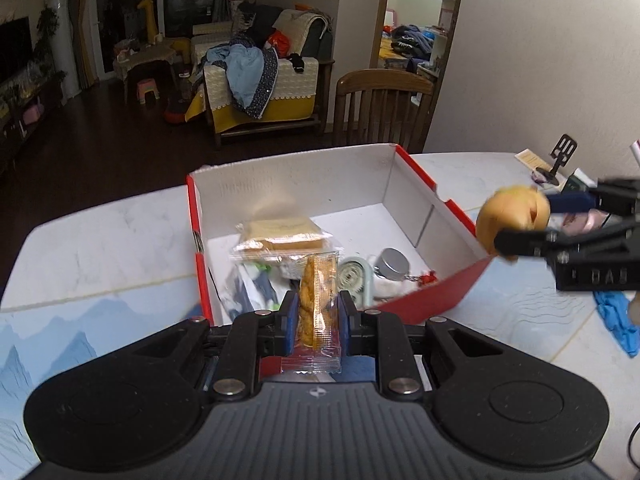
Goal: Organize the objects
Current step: 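Carry the snack packet and spotted toy with both tools into the red box, then open both tools to drop the snack packet and spotted toy in the box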
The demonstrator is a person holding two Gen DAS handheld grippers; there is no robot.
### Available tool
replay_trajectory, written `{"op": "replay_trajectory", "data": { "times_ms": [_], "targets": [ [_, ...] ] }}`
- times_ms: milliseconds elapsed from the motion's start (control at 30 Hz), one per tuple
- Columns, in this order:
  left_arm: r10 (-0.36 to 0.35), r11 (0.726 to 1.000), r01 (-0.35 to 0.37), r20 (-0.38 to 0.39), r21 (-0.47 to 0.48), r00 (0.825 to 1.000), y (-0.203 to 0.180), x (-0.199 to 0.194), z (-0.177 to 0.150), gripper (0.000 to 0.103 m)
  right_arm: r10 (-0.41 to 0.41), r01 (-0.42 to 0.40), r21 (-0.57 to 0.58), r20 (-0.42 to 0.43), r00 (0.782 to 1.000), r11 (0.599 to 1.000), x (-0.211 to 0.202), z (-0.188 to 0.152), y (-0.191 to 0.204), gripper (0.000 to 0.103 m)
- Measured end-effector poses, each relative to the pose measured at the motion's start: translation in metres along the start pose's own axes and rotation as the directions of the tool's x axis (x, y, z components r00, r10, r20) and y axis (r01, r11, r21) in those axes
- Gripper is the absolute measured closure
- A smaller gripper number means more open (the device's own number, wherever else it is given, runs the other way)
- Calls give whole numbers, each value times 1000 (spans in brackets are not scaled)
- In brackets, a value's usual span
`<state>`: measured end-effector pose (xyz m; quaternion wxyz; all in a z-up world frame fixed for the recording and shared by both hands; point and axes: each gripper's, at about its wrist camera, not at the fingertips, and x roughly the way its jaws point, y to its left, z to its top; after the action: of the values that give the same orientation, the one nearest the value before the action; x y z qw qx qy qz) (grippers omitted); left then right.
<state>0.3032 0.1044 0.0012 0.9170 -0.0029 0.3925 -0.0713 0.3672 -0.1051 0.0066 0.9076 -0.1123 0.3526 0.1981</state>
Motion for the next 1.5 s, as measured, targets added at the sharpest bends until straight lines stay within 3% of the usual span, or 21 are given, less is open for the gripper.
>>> {"op": "replay_trajectory", "data": {
  "times_ms": [433,967,1500],
  "targets": [
    [52,999,-53,-121,-6,991,21,64,15,84,-74,74,7,-74,995,997,73,18,1,34],
    [39,999,-44,-231,-16,972,24,111,22,84,-65,58,-43,-187,980,997,148,17,21,34],
    [34,999,-36,-262,-1,964,17,127,15,84,-34,23,-46,-251,967,999,172,19,27,31]
  ]
}}
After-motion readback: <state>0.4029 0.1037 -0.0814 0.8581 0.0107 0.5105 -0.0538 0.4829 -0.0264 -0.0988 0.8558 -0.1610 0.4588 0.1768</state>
